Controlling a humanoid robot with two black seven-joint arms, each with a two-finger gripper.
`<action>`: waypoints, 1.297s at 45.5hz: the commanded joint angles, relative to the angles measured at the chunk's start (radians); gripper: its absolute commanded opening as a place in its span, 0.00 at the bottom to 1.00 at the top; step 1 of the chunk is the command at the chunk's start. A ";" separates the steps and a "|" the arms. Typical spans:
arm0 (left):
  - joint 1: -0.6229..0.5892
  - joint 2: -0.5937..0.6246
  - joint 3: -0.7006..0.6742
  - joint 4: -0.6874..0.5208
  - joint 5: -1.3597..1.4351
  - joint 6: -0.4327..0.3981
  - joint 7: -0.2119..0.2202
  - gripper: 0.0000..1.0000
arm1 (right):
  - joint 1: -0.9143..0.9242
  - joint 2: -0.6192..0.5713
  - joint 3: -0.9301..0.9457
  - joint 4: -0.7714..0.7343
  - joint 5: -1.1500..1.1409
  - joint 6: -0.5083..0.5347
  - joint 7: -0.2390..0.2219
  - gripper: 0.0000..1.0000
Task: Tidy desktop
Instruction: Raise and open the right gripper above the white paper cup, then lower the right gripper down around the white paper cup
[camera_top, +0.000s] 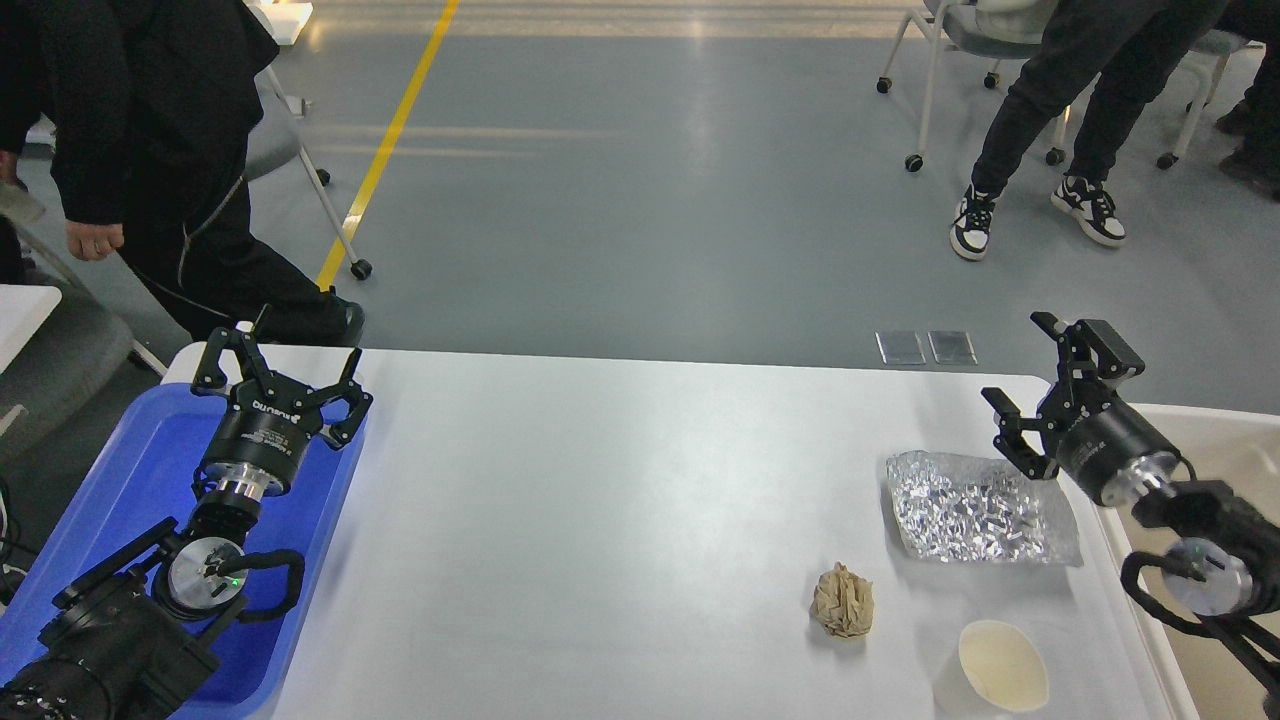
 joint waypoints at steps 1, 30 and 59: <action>0.000 0.000 -0.001 0.001 0.000 0.000 0.000 1.00 | 0.004 -0.174 -0.062 0.220 -0.296 0.003 -0.045 1.00; 0.000 0.000 0.001 0.000 0.000 0.000 0.000 1.00 | 0.002 -0.426 -0.306 0.490 -1.149 -0.019 -0.050 1.00; 0.000 0.000 -0.001 0.000 0.000 0.000 0.000 1.00 | 0.015 -0.472 -0.532 0.450 -1.427 -0.106 -0.031 0.98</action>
